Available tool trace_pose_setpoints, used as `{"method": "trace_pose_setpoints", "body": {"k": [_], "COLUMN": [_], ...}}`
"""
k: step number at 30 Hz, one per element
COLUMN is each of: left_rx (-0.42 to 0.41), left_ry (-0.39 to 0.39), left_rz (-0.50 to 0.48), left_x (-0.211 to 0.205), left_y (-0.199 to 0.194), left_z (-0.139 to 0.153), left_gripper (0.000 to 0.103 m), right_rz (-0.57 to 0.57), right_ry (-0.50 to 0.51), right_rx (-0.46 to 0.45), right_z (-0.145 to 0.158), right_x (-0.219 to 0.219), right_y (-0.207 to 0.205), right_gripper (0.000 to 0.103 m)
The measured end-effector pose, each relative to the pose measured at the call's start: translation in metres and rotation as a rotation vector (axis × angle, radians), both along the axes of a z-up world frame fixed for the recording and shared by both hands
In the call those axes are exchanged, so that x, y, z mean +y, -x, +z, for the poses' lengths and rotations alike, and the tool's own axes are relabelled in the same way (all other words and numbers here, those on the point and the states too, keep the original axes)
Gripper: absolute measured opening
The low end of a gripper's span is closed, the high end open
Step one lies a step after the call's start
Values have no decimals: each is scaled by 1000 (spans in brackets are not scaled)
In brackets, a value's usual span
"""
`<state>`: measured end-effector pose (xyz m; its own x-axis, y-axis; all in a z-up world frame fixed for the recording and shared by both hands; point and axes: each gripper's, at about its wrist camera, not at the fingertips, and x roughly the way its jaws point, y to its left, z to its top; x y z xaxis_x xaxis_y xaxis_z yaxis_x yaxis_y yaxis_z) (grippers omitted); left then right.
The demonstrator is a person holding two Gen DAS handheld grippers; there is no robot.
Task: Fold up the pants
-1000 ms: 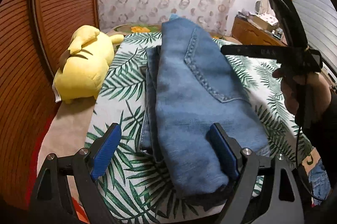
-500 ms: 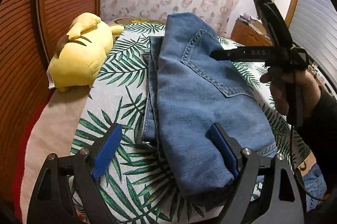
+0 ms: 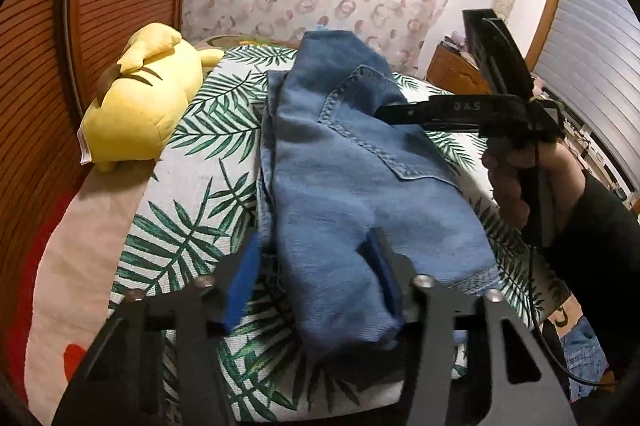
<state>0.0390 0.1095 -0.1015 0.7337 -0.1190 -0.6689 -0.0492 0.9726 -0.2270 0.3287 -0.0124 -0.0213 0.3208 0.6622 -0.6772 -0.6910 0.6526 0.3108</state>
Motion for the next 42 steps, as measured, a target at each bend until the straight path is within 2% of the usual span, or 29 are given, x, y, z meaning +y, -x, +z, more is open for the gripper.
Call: {"method": "trace_pose_setpoints", "body": {"k": [1, 3, 5, 12, 16, 21, 26, 32, 38, 42], "left_rx": [-7, -12, -23, -71, -116, -175, -203, -193, -194, -153], "left_ry": [-7, -15, -31, -45, -47, -60, -82, -106, -123, -118], "left_rz": [0, -9, -19, -43, -34, -14, 6, 15, 18, 7], "left_x": [-1, 0, 1, -3, 0, 14, 37, 65, 89, 98], "left_y": [1, 3, 5, 20, 30, 27, 0, -47, -96, -130], "left_z": [1, 2, 5, 21, 37, 61, 77, 82, 87, 71], "left_gripper": [41, 33, 26, 18, 17, 17, 17, 17, 14, 13], "right_rz": [3, 17, 22, 64, 83, 90, 81, 75, 72, 53], "right_ry": [-7, -30, -46, -77, -111, -152, -177, -182, -209, -197], "right_rx": [-2, -10, -28, -99, -156, -214, -233, -220, -179, -173], "right_z": [1, 6, 14, 43, 66, 92, 104, 102, 86, 65], "right_x": [-1, -3, -2, -1, -1, 1, 16, 44, 74, 93], "right_y": [0, 4, 11, 38, 56, 58, 34, -10, -70, -112], "right_gripper": [41, 25, 22, 18, 18, 18, 18, 17, 17, 17]}}
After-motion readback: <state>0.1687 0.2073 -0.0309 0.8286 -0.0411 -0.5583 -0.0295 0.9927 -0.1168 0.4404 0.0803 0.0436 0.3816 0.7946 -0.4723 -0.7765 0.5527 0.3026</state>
